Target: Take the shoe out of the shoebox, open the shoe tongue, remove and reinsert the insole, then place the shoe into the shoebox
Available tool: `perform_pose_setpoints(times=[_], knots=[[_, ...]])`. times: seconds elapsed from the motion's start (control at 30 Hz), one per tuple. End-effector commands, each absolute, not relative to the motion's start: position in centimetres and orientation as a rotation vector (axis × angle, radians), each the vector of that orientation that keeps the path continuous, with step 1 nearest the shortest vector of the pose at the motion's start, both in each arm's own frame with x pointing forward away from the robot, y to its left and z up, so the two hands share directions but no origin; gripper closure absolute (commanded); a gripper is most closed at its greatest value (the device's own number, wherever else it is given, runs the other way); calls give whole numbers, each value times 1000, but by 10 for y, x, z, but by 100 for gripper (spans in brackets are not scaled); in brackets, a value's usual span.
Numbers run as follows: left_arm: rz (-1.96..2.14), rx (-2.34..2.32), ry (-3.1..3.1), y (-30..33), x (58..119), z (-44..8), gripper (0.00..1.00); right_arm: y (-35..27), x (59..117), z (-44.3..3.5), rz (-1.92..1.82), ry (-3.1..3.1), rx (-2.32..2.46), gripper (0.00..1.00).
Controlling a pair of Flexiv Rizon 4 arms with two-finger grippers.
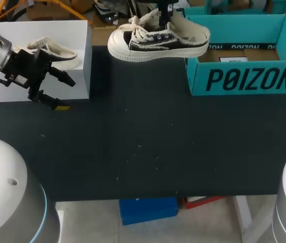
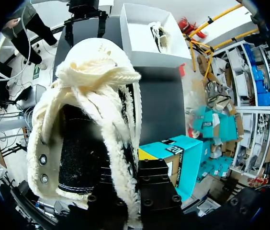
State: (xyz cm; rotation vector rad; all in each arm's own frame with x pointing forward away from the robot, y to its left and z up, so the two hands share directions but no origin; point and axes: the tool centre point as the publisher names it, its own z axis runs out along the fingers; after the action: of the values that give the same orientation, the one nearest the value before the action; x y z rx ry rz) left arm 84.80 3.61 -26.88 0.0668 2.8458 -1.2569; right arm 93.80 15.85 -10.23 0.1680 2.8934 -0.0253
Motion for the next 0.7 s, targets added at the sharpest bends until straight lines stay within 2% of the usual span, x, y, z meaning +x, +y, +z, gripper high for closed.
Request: perform_pose_setpoints(times=[0.03,0.37,0.7], knots=[[-1250,65,2847,36,847,-269,0,165,949,-105,-40,2887,262,100],[-1250,65,2847,36,847,-269,0,149,997,-123,-36,2875,398,100],[-1250,65,2847,36,847,-269,0,60,1016,-135,32,2876,250,100]])
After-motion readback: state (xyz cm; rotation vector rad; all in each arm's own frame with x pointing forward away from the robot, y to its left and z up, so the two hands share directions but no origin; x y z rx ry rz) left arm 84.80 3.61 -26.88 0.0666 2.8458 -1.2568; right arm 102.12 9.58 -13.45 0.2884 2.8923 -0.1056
